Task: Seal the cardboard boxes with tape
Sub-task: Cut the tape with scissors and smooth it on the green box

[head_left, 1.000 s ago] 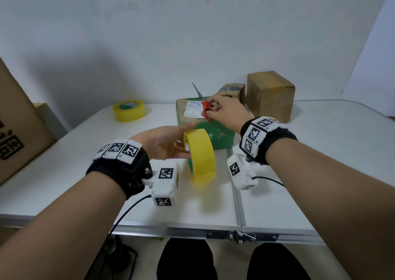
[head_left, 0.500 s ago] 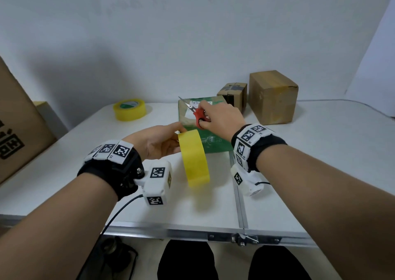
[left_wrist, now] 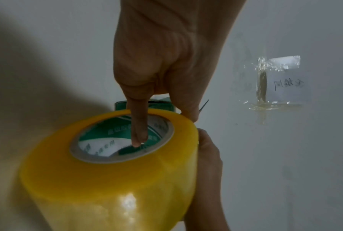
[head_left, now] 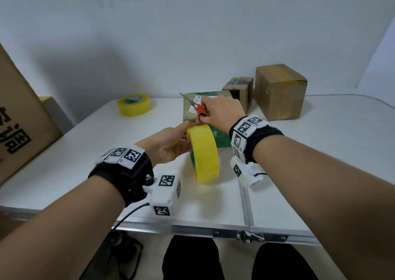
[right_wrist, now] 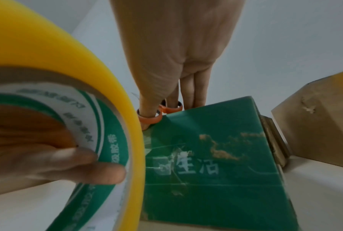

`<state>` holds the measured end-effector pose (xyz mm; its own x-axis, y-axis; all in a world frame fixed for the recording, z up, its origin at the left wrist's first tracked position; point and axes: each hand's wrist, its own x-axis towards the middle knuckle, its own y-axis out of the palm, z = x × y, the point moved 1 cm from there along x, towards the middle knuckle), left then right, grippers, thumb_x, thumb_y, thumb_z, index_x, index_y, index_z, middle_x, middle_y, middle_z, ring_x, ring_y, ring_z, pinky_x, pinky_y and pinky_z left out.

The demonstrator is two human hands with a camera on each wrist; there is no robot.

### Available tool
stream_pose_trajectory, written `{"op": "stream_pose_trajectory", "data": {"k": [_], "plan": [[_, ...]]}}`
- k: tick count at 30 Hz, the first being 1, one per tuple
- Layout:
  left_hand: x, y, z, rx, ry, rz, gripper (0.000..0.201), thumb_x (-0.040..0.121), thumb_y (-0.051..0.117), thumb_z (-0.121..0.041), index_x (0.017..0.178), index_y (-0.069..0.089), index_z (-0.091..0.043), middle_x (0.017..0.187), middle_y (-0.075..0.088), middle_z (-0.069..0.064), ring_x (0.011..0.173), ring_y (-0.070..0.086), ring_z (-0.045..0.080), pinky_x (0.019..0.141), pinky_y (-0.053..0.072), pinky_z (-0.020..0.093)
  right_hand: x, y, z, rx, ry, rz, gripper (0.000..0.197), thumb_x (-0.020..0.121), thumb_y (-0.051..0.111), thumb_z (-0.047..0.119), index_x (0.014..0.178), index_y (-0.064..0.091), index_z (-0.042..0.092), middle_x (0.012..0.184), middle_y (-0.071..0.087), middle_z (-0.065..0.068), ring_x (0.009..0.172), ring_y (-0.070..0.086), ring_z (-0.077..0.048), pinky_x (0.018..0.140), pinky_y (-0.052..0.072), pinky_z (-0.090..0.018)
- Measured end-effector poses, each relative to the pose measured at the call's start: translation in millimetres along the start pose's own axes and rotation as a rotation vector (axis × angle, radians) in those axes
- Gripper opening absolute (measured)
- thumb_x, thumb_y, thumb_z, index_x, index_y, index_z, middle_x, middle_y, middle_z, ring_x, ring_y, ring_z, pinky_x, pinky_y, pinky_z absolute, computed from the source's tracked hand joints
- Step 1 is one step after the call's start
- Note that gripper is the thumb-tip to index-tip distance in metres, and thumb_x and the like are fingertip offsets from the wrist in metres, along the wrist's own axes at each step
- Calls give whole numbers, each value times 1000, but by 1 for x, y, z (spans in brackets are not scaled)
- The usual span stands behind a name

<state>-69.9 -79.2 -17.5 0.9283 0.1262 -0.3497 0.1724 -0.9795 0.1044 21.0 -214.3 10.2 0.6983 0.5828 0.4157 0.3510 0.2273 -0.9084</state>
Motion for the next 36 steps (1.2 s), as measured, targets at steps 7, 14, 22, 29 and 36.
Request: {"op": "stream_pose_trajectory", "data": {"k": [7,14,22,29,36], "plan": [[1,-3,-1,122,-17,98,43,99,51,-37,123,61,-2,121,66,18,98,67,21,91,55,28,7,5,3,3,57,4,31,90,57,47,94,44,19,78,47,-1,73,46,-25,62,34,-32],[3,-8,-1,79,-28,103,32,100,49,-34,111,64,-9,113,69,13,87,69,17,85,57,26,8,1,1,35,79,20,32,89,58,48,91,45,20,78,49,0,74,47,-24,63,35,-31],[8,-9,4,-13,-48,61,25,94,59,-30,110,53,-12,100,61,11,83,65,22,79,60,29,3,-5,-13,484,180,43,27,90,63,38,110,68,20,98,72,-3,92,65,-22,75,52,-34],[6,0,9,-6,-14,-14,16,100,51,-26,109,55,-14,104,52,7,67,65,13,54,56,22,-7,-32,-27,1148,349,449,20,101,53,16,115,64,7,56,68,6,63,69,-8,62,60,-21],[1,6,5,2,-29,-26,18,97,58,-25,105,58,-9,72,70,4,55,68,14,51,56,23,-16,-33,-37,944,351,877,49,81,72,52,102,62,9,60,54,0,61,48,-16,68,40,-27]]}}
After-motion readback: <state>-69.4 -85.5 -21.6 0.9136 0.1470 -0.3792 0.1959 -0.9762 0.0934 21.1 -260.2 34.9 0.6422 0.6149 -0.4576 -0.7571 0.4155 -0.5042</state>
